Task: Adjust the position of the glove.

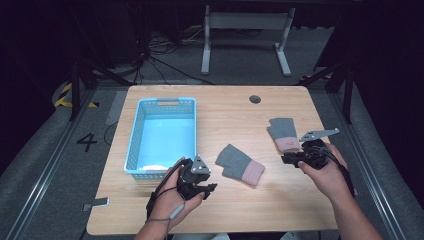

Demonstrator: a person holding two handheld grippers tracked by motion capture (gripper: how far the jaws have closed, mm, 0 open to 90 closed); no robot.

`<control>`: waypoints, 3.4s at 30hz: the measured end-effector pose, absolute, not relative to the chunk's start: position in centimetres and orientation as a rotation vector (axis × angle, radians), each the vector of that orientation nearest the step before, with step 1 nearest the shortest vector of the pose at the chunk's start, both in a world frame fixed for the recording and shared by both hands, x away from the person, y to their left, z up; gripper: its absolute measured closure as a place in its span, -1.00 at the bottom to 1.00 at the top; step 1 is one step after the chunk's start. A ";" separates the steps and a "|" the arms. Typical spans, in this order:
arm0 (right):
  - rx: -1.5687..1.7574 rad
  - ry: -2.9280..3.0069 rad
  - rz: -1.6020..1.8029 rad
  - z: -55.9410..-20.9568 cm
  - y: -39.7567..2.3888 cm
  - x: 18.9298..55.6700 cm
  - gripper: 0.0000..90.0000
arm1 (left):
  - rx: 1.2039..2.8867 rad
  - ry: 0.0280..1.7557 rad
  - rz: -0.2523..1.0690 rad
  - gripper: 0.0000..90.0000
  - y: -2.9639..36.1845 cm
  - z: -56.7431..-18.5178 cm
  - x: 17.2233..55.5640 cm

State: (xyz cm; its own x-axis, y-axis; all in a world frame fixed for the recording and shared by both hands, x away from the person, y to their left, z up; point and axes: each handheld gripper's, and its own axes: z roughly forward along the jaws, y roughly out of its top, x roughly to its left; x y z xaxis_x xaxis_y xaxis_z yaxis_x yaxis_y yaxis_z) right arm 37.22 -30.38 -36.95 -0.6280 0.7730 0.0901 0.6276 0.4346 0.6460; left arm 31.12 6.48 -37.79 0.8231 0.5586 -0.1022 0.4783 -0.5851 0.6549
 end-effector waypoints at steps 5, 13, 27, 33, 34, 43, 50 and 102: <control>1.194 2.492 0.981 -36.8 -29.2 37.2 0.72 | 2.302 0.757 0.122 0.40 6.5 -37.8 31.1; 1.109 2.581 0.982 -36.9 -25.4 37.8 0.65 | 2.300 0.758 0.133 0.40 6.6 -37.6 31.0; 1.069 2.694 0.905 -38.6 -21.4 39.9 0.61 | 2.310 0.752 0.153 0.34 6.5 -37.7 31.0; 1.069 2.738 0.844 -39.9 -19.7 40.9 0.57 | 2.310 0.755 0.153 0.30 6.6 -37.7 31.0; 1.069 2.747 0.810 -40.3 -19.3 41.2 0.56 | 2.314 0.756 0.159 0.29 6.6 -37.8 31.1; 1.074 2.784 0.697 -42.0 -18.0 42.0 0.51 | 2.317 0.758 0.164 0.27 6.5 -37.8 31.0; 1.083 2.793 0.656 -42.9 -17.7 42.3 0.52 | 2.317 0.764 0.162 0.26 6.4 -37.9 31.1; 0.665 2.951 0.734 -39.3 -23.2 37.6 0.96 | 2.340 0.659 0.127 0.24 3.7 -37.8 32.6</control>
